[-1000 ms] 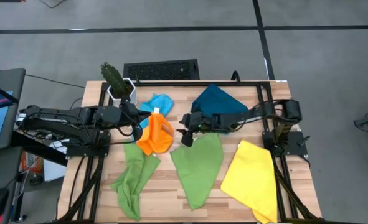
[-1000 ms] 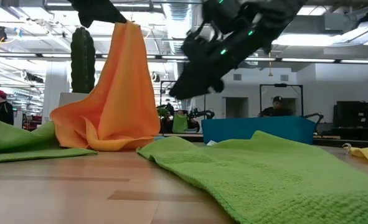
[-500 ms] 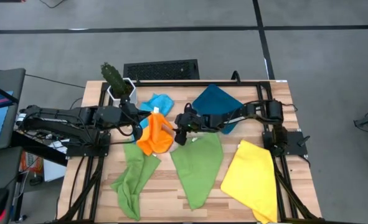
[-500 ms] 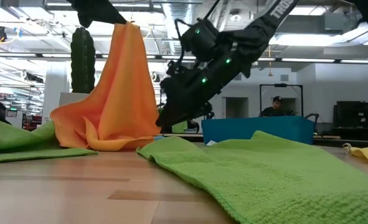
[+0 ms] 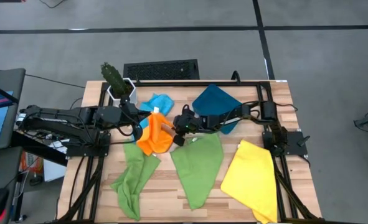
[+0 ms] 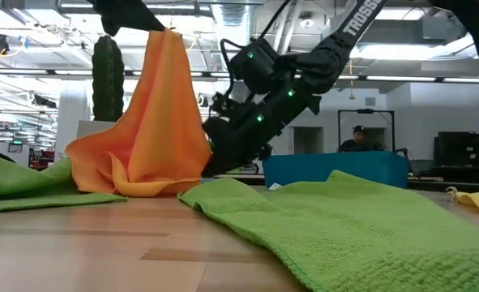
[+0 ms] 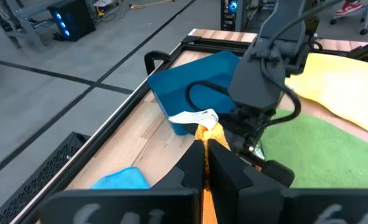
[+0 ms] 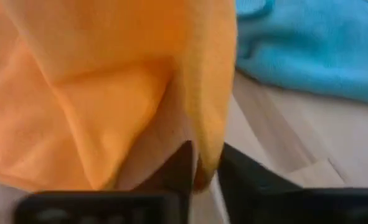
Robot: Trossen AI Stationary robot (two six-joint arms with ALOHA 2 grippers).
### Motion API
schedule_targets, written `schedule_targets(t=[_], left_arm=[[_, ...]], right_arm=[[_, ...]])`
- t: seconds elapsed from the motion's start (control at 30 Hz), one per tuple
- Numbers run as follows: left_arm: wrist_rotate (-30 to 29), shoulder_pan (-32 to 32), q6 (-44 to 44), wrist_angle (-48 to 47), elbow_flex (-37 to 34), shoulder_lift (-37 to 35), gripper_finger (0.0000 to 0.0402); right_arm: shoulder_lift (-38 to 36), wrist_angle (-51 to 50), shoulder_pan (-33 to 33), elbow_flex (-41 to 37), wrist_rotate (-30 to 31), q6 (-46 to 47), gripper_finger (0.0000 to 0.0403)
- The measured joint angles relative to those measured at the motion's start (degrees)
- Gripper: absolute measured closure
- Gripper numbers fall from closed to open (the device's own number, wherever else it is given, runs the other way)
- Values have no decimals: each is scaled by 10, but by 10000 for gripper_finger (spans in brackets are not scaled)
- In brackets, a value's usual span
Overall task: Fold microfiber towels
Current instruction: Fold the orange microfiber towel
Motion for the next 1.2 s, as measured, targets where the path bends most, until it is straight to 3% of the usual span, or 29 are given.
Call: schedule_targets(t=[0.1,0.27,0.63,0.8,0.93,1.1,1.2], left_arm=[[0,0,0,0,0,0,401],[-1,0,-1,0,0,0,401],[20,0,14,8,19,4,401],[-24,2,104,-3,80,25,401],[-75,21,180,-3,114,45,401],[-81,74,263,8,116,69,401],[-126,111,334,20,116,83,401]], right_arm=[[-5,-8,4,0,1,0,387],[-67,-56,25,0,44,4,393],[-289,-232,59,0,190,-5,397],[-361,-239,39,0,254,-60,397],[-403,-235,5,0,259,-76,397],[-423,-214,-35,0,259,-104,397],[-423,-195,-54,0,273,-131,397]])
